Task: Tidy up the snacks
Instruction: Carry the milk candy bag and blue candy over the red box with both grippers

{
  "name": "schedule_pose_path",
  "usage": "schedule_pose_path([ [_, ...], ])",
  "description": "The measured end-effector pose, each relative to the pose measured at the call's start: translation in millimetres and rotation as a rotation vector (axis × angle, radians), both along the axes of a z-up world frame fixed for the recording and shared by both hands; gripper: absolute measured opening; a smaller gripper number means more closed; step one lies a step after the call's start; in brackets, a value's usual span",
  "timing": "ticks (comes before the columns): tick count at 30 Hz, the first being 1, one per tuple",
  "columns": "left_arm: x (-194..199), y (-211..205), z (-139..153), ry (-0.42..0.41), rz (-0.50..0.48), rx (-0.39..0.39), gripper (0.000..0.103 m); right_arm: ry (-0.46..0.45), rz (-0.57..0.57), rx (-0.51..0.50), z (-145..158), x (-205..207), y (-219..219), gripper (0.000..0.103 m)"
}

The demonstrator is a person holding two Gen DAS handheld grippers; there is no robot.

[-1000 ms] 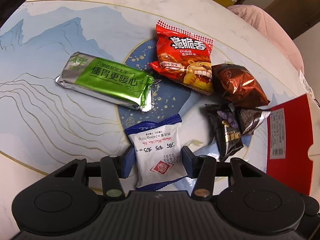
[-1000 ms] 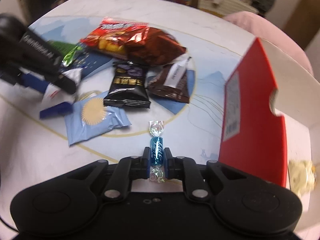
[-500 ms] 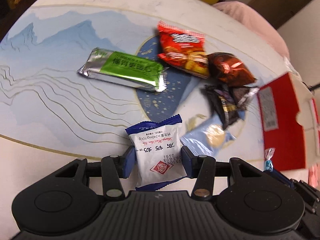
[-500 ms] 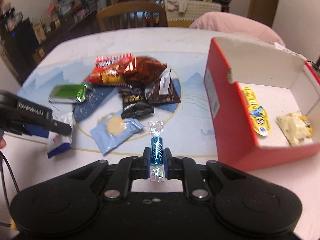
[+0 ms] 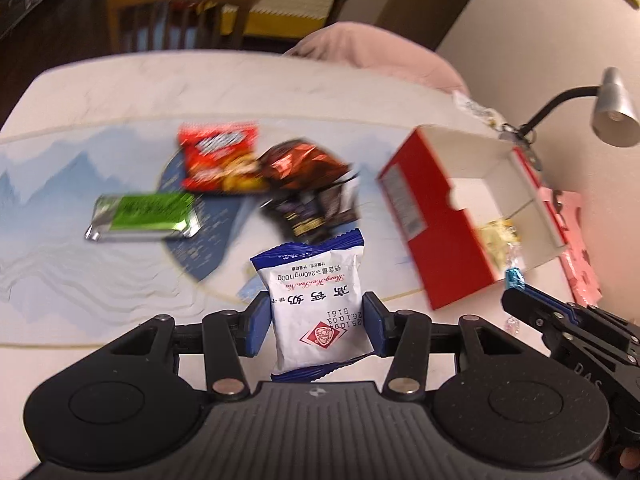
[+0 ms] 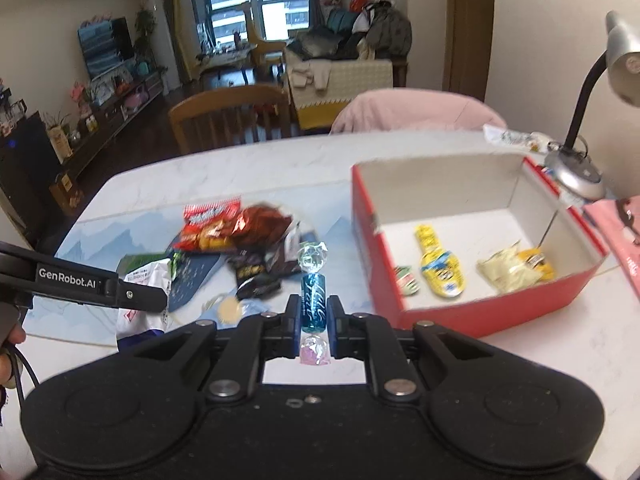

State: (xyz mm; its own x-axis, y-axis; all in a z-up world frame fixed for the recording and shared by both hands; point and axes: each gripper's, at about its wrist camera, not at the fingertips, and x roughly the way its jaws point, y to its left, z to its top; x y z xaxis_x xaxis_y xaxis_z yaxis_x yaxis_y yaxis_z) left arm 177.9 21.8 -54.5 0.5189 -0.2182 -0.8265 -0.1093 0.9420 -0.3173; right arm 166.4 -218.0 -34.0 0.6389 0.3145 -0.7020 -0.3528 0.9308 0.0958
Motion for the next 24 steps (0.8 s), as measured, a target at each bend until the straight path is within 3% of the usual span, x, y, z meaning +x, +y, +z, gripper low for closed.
schedule_pose_path([
  [13,65,-118,33,-0.031,-0.123,0.052,0.049,0.01,0.003,0.002,3,72,-91,0.012],
  [24,131,-202,10,0.042,-0.2,0.125,0.049,0.094,0.009,-0.002,-32,151,-141,0.012],
])
